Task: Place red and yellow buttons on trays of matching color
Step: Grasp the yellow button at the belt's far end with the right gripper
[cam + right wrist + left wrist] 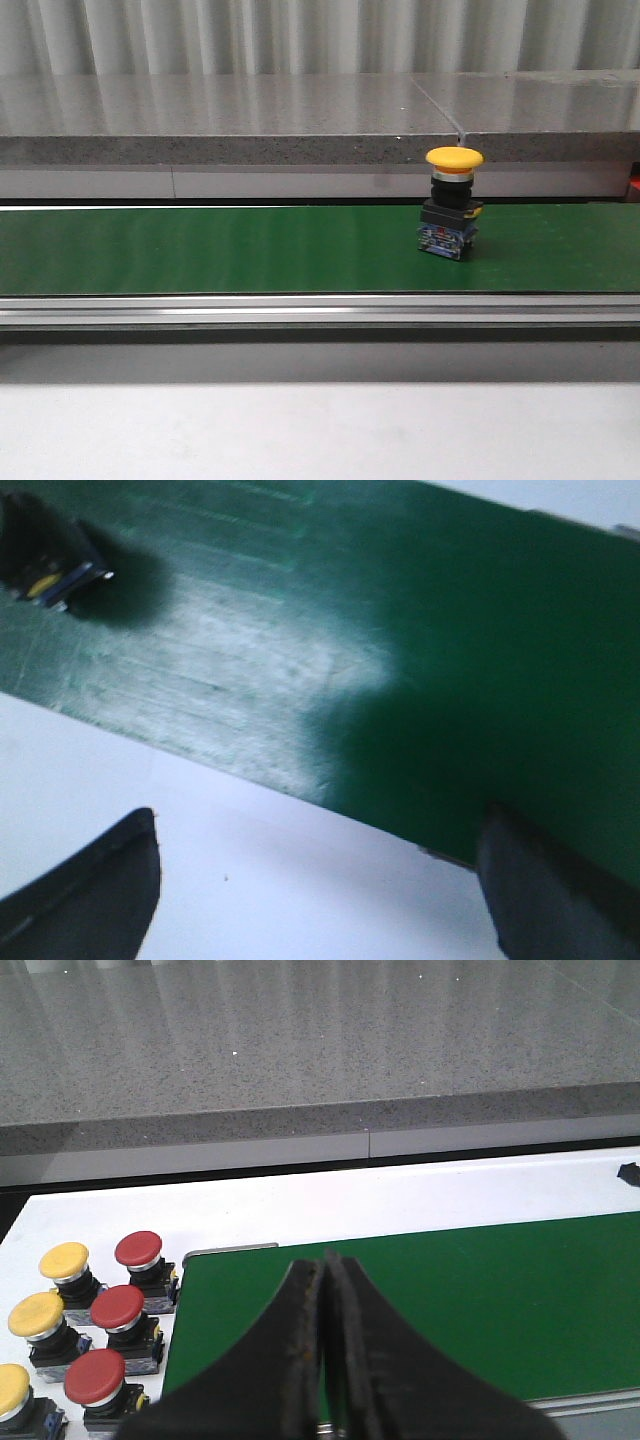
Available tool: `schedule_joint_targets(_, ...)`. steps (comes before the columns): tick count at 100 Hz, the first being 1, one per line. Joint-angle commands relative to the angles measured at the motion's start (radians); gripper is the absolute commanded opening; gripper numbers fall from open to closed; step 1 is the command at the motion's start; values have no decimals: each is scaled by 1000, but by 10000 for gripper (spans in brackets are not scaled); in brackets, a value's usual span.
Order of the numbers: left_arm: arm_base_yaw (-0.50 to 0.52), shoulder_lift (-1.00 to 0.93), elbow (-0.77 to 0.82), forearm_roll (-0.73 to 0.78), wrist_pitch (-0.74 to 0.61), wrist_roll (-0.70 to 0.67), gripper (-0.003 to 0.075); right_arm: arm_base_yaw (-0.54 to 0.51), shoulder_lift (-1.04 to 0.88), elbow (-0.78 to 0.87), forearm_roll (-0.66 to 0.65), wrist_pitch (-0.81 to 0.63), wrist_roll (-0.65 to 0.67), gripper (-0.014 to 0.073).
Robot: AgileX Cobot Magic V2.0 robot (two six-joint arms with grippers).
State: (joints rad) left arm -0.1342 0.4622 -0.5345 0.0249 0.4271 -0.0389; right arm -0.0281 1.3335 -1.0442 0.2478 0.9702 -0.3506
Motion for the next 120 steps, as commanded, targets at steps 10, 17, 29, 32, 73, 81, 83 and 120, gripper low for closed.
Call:
schedule_joint_targets(10,-8,3,-28,-7,-80,-3,-20,105,-32,23,11,-105,-17,633)
schedule_joint_targets(17,-8,3,-28,-7,-80,-3,-20,140,-22,23,11,-131,-17,633)
schedule_joint_targets(29,-8,3,-28,-7,-80,-3,-20,182,10,19,13,-191,-17,633)
schedule_joint_targets(32,-8,3,-28,-7,-80,-3,-20,189,23,17,14,-200,-17,633)
schedule_joint_targets(73,-8,3,-28,-7,-80,-3,-20,206,194,-92,27,-268,-17,633)
schedule_joint_targets(81,-8,3,-28,-7,-80,-3,-20,206,218,-107,28,-276,-17,633)
schedule_joint_targets(83,-8,3,-28,-7,-80,-3,-20,206,221,-110,28,-279,-17,633)
schedule_joint_targets(120,-8,3,-28,-7,-80,-3,-20,206,234,-111,28,-279,-16,100)
